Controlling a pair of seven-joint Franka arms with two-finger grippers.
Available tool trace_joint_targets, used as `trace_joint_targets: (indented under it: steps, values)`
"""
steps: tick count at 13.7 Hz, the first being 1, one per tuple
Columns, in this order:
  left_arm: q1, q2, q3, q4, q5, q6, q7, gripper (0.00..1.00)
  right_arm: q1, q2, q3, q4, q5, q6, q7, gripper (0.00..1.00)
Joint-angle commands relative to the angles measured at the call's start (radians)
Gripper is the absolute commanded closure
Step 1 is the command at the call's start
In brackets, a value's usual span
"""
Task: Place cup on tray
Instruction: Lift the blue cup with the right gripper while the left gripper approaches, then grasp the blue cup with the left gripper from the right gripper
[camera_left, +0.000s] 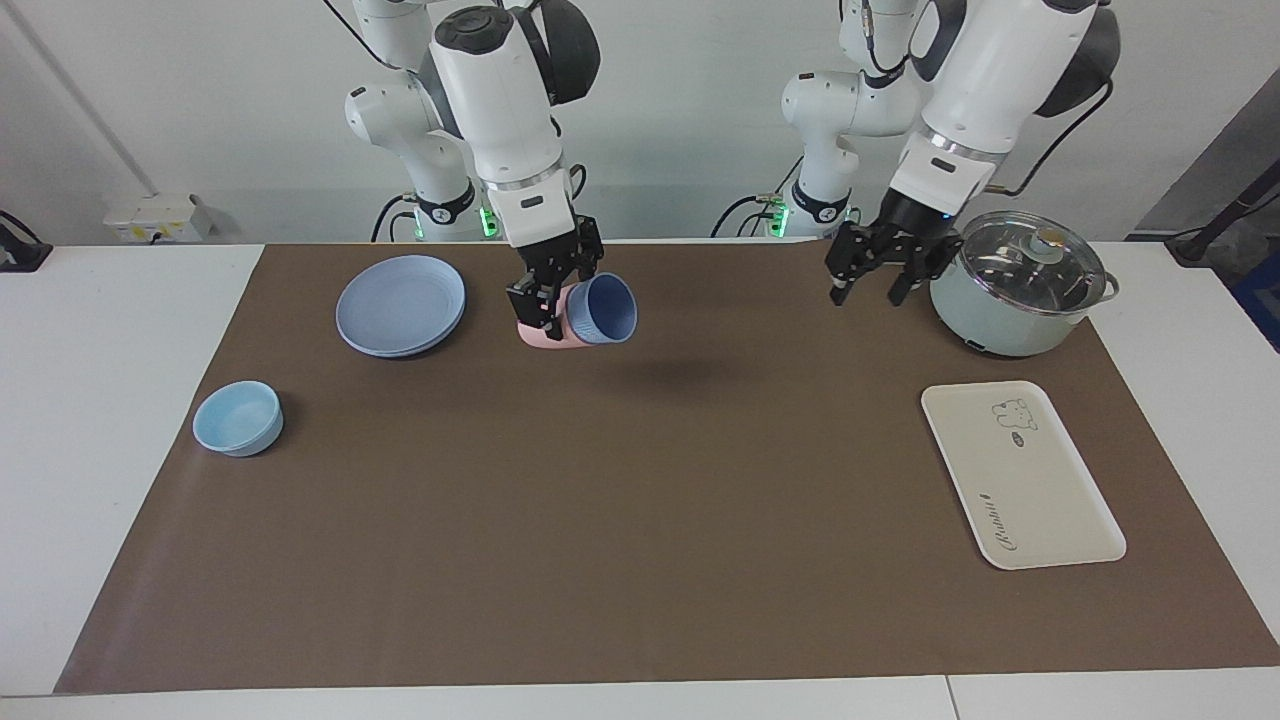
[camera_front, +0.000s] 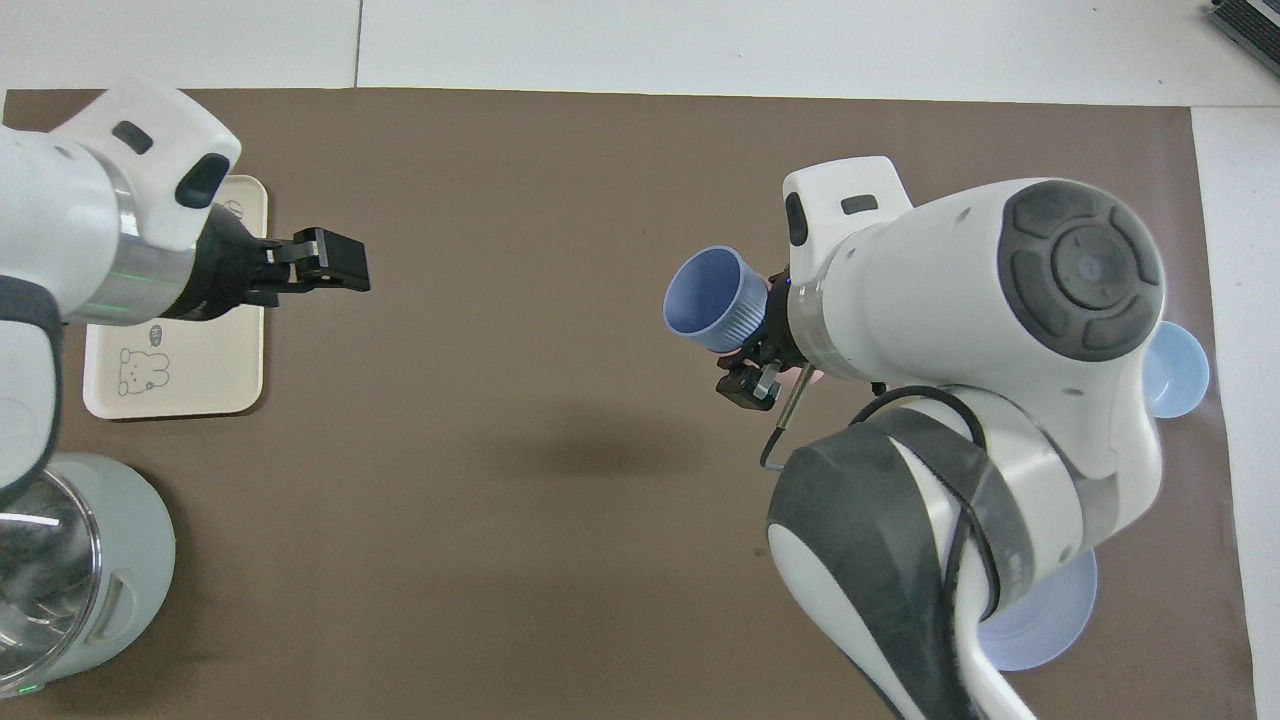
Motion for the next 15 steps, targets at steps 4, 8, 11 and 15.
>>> trace_joint_targets:
  steps: [4, 8, 11, 15]
  values:
    - [-0.112, 0.035, 0.016, -0.12, -0.348, 0.331, -0.084, 0.17, 0.027, 0.022, -0.002, 0.025, -0.063, -0.026, 0.04, 1.0]
    - [-0.231, 0.119, 0.016, -0.121, -0.435, 0.5, -0.084, 0.19, 0.027, 0.021, -0.002, 0.022, -0.063, -0.026, 0.04, 1.0]
    - [-0.236, 0.124, 0.016, -0.12, -0.477, 0.508, -0.082, 0.2, 0.026, 0.021, 0.0, 0.02, -0.063, -0.026, 0.04, 1.0]
    - [-0.255, 0.113, 0.016, -0.12, -0.472, 0.425, -0.067, 0.28, 0.024, 0.021, 0.0, 0.02, -0.063, -0.026, 0.04, 1.0]
